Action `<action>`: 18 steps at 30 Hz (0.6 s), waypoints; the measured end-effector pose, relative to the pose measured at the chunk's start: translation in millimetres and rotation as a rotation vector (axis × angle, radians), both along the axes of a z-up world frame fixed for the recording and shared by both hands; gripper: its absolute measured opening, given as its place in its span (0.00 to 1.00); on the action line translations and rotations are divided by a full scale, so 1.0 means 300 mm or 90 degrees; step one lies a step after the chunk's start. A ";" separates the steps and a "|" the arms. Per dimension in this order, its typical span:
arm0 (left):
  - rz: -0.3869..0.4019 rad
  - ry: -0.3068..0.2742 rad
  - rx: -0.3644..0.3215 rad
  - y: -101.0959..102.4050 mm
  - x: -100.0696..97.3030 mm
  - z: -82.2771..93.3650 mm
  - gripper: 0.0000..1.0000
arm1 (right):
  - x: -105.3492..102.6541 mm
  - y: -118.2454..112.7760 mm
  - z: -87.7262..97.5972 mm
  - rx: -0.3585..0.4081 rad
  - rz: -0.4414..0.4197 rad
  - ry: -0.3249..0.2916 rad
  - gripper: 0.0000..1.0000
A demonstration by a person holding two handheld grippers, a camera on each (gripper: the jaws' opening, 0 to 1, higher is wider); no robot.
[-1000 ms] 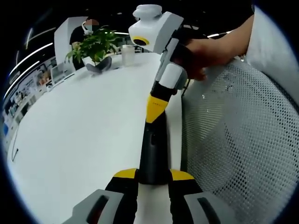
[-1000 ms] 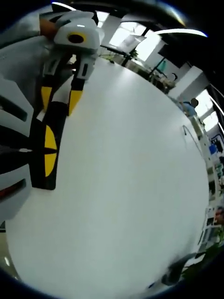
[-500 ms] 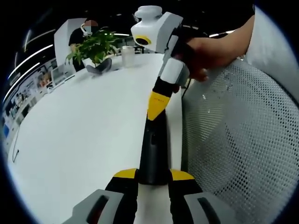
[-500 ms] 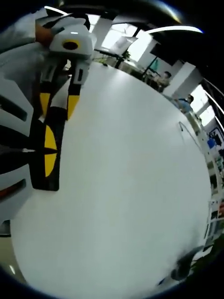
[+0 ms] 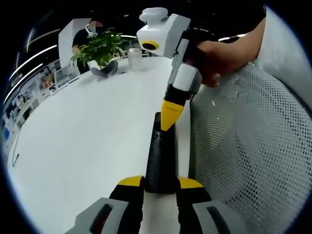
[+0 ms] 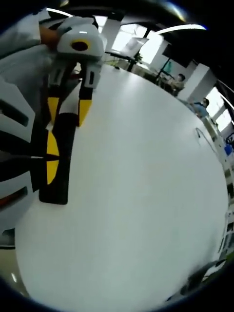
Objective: Press the specified remote control buttons in sequence, fully releasing each button before pressing the next.
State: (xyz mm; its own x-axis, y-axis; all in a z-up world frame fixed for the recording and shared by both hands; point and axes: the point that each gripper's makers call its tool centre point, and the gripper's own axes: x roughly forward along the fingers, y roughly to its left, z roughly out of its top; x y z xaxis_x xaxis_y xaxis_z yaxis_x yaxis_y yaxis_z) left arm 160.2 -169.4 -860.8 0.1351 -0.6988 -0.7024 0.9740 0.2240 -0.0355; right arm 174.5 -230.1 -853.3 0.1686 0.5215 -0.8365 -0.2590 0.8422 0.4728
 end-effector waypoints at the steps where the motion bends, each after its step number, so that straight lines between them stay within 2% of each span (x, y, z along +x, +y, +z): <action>1: 0.003 0.004 -0.002 0.000 0.001 0.000 0.25 | 0.000 0.001 -0.001 -0.002 0.002 -0.002 0.00; 4: 0.007 0.010 -0.007 -0.003 0.001 0.000 0.25 | 0.000 0.001 -0.002 -0.008 0.010 -0.009 0.00; 9: -0.011 -0.007 0.000 -0.002 -0.001 -0.004 0.24 | 0.002 0.002 -0.006 -0.036 0.038 -0.029 0.00; 12: -0.010 -0.006 0.001 -0.002 0.000 -0.002 0.24 | 0.004 -0.001 -0.005 -0.034 0.039 -0.030 0.00; 15: -0.013 -0.011 0.003 -0.003 0.001 -0.002 0.24 | 0.003 -0.001 0.000 0.002 -0.005 0.015 0.00; 16: -0.013 -0.010 0.004 -0.002 0.001 -0.002 0.24 | 0.005 -0.005 0.000 0.002 -0.009 0.018 0.00; 18: -0.015 -0.010 0.004 -0.003 0.001 -0.001 0.24 | -0.010 -0.030 -0.002 -0.041 0.005 0.031 0.00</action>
